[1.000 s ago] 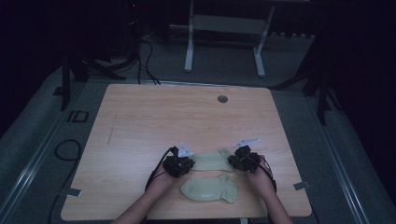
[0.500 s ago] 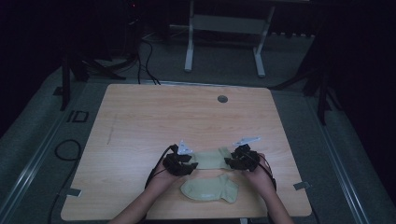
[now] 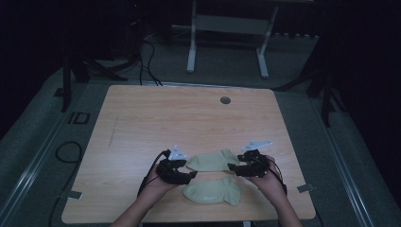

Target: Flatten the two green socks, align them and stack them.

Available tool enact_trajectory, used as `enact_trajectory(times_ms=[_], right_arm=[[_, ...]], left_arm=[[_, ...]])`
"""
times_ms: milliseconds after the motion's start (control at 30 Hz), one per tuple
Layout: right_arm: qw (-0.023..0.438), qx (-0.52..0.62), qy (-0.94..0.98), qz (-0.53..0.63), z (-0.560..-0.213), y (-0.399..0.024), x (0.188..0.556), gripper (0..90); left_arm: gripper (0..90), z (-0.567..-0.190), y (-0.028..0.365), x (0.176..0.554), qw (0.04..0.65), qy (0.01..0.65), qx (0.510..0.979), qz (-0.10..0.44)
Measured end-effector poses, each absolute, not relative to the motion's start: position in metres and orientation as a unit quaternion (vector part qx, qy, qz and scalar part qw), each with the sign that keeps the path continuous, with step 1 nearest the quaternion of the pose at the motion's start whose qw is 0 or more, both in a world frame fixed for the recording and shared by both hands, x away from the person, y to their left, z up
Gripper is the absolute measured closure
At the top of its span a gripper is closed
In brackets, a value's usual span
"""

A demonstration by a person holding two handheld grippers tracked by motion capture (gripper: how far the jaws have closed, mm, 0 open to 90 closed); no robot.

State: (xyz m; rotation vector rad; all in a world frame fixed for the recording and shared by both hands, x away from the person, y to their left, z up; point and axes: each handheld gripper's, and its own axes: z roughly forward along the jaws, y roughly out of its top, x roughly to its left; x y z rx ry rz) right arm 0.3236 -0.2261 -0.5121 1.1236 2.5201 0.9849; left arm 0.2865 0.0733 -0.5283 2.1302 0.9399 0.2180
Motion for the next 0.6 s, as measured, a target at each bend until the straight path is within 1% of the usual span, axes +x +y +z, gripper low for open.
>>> enact_trajectory(times_ms=[100,267,400,600], right_arm=[[0.098,0.375,0.856,0.342,-0.505,-0.231,0.314,43.7],[0.103,0.360,0.861,0.345,-0.497,-0.237,0.297,47.5],[0.103,0.353,0.865,0.341,-0.496,-0.241,0.285,51.5],[0.099,0.355,0.868,0.334,-0.507,-0.245,0.276,57.1]], left_arm=[[37.3,-0.520,0.077,0.276,0.387,0.366,0.842,0.090],[37.3,-0.515,0.083,0.258,0.385,0.360,0.846,0.084],[37.3,-0.519,0.085,0.248,0.378,0.362,0.849,0.078],[37.3,-0.533,0.086,0.241,0.367,0.371,0.851,0.065]])
